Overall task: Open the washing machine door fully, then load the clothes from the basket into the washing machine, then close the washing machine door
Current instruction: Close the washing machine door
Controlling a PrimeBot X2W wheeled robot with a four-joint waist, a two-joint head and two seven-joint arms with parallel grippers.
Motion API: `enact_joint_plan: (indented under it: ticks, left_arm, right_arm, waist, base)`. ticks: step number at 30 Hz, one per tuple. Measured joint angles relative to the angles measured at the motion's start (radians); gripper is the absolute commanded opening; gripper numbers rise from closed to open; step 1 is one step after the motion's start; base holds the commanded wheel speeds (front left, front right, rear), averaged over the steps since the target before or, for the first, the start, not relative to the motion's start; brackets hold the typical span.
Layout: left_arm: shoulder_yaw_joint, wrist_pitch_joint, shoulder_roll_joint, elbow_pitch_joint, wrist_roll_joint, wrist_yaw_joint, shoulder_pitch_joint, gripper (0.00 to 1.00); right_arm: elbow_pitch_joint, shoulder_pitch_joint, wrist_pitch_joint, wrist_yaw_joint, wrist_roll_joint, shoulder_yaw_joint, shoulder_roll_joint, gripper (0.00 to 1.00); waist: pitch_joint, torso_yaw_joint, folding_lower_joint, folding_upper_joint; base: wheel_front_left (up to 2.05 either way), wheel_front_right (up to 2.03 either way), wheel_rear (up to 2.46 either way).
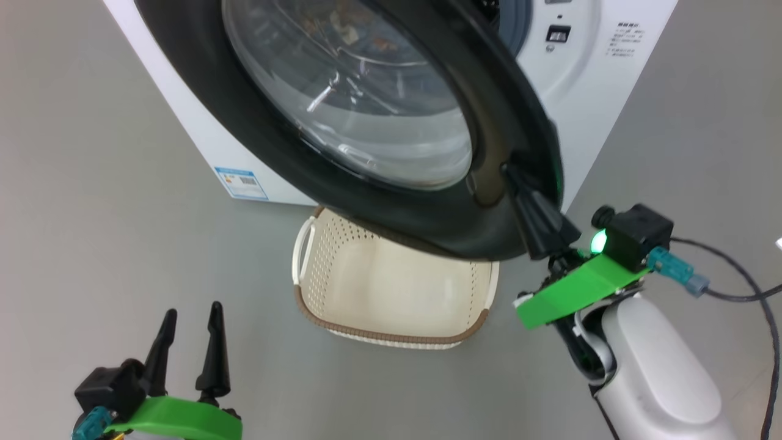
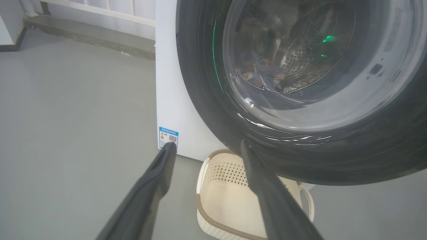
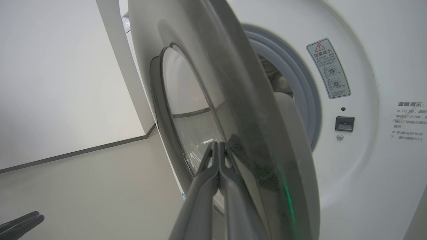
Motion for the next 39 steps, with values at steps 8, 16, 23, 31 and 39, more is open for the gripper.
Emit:
enact_joint_plan:
  ticks: [8,16,23,31,39]
  left_arm:
    - [-0.019,0.000,-0.001,-0.008,0.000,0.000,-0.023,1.00]
    - [-0.019,0.000,-0.001,-0.026,-0.009,0.000,-0.060,1.00]
    - [-0.038,0.000,-0.003,-0.055,-0.037,0.000,-0.087,1.00]
    - [-0.036,0.000,-0.005,-0.089,-0.058,0.000,-0.092,1.00]
    - [-0.048,0.000,-0.006,-0.091,-0.059,0.000,-0.093,1.00]
  right_arm:
    - [0.008,-0.091,0.000,0.000,-0.036,-0.034,-0.033,0.00]
    - [0.022,-0.195,0.000,0.000,-0.070,-0.051,-0.086,0.00]
    - [0.043,-0.281,0.000,0.000,-0.112,-0.061,-0.157,0.00]
    - [0.104,-0.389,0.000,0.002,-0.174,-0.094,-0.215,0.00]
    - [0.208,-0.472,-0.018,0.028,-0.246,-0.193,-0.224,0.00]
  waist:
    - [0.072,0.004,0.0000,0.0000]
    - [0.141,0.016,0.0000,0.0000]
    - [0.184,0.048,0.0000,0.0000]
    - [0.224,0.079,0.0000,0.0000]
    - [0.238,0.083,0.0000,0.0000]
  base:
    - [0.00,0.00,0.00]
    - [0.00,0.00,0.00]
    - [0.00,0.00,0.00]
    - [0.00,0.00,0.00]
    - [0.00,0.00,0.00]
